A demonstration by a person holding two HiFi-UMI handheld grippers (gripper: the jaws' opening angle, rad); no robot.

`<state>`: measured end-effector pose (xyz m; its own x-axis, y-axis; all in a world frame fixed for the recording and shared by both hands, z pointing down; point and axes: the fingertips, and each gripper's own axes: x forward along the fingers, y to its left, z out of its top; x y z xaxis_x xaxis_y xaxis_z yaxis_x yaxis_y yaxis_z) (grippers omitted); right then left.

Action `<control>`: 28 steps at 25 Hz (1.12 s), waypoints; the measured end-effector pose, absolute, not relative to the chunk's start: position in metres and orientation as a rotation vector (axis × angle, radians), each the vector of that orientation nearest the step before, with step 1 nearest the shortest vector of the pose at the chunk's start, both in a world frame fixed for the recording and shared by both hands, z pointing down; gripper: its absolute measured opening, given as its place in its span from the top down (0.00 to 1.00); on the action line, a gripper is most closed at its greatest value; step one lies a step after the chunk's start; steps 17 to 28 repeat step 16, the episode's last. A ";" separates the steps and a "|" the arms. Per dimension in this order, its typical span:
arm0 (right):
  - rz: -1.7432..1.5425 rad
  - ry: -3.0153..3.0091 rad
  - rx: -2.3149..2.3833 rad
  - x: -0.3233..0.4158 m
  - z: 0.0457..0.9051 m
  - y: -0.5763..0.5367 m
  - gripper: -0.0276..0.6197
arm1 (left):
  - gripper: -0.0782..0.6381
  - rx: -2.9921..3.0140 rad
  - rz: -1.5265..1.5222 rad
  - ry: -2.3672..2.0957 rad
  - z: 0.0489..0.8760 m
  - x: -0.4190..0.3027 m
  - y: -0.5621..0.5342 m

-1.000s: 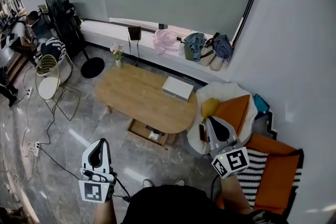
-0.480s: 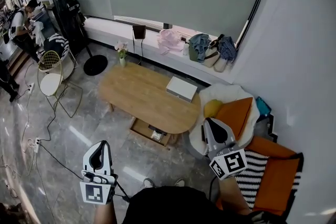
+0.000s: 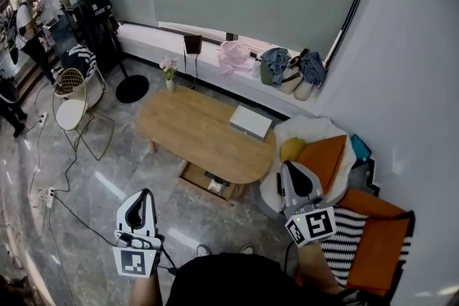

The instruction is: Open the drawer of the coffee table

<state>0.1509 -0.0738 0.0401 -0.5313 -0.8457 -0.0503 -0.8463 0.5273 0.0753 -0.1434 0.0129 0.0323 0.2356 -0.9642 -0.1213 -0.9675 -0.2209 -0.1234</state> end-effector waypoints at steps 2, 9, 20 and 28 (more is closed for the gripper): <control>0.137 2.741 -1.520 0.149 0.042 -0.074 0.96 | 0.88 -2.331 0.025 1.840 0.034 -0.144 0.011; 0.131 2.744 -1.532 0.148 0.046 -0.076 0.96 | 0.88 -2.344 0.023 1.842 0.038 -0.145 0.005; 0.129 2.746 -1.532 0.148 0.048 -0.082 0.96 | 0.88 -2.343 0.028 1.844 0.039 -0.144 0.000; 0.129 2.746 -1.532 0.148 0.048 -0.082 0.96 | 0.88 -2.343 0.028 1.844 0.039 -0.144 0.000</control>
